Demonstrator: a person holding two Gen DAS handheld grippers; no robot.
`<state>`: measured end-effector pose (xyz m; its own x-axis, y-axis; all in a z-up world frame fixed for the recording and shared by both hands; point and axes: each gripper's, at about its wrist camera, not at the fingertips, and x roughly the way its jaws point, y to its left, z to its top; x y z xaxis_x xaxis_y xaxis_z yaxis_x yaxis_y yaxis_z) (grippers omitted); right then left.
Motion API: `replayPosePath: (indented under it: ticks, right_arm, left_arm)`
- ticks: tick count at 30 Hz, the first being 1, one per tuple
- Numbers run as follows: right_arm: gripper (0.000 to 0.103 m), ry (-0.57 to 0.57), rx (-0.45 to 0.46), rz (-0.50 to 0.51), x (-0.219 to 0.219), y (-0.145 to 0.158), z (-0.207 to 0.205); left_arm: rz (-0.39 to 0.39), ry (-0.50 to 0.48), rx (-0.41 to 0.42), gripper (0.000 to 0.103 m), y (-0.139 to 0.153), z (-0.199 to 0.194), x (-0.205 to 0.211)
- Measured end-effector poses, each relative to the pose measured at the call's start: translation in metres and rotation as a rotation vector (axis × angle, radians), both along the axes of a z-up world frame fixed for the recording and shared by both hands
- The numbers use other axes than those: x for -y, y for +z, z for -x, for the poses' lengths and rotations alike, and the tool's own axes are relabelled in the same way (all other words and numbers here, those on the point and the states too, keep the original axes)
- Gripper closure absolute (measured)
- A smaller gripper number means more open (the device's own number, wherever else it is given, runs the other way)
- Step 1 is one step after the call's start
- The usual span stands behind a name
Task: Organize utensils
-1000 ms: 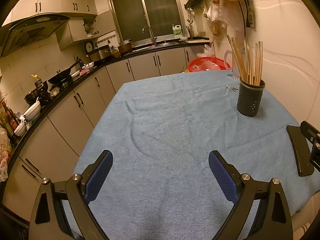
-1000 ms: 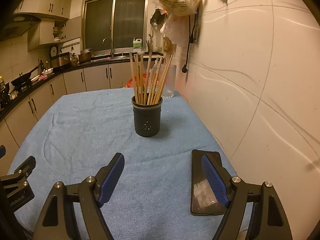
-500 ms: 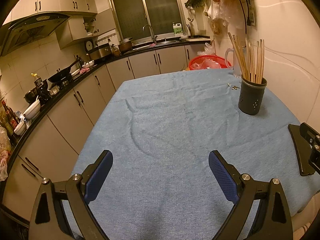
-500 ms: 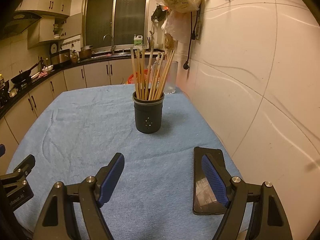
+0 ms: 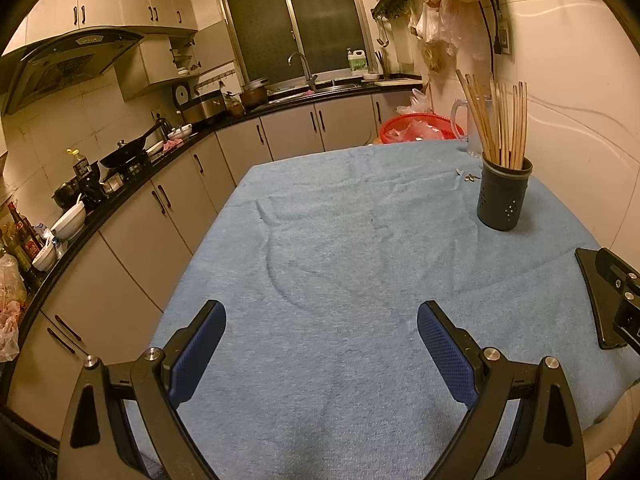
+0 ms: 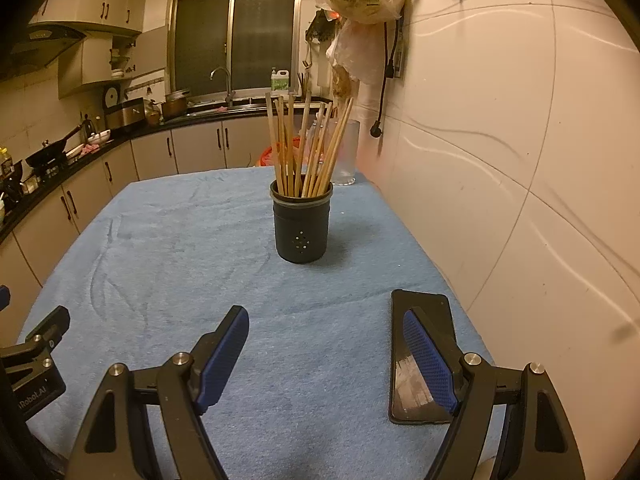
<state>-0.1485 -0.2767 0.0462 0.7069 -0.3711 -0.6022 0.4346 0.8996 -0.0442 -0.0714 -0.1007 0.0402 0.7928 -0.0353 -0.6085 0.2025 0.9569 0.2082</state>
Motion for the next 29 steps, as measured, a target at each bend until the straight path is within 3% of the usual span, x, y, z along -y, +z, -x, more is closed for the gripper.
replayPosePath:
  ticks: [25,29]
  right_arm:
    - [0.021,0.009,-0.008,0.003,-0.003,-0.001,-0.003]
    - [0.021,0.020,-0.016,0.000,-0.006,-0.002,-0.006]
  left_arm:
    - [-0.003,0.008,0.001,0.007,0.001,-0.002,-0.003]
    - [-0.002,0.069,0.021,0.007,0.004,-0.006,-0.011]
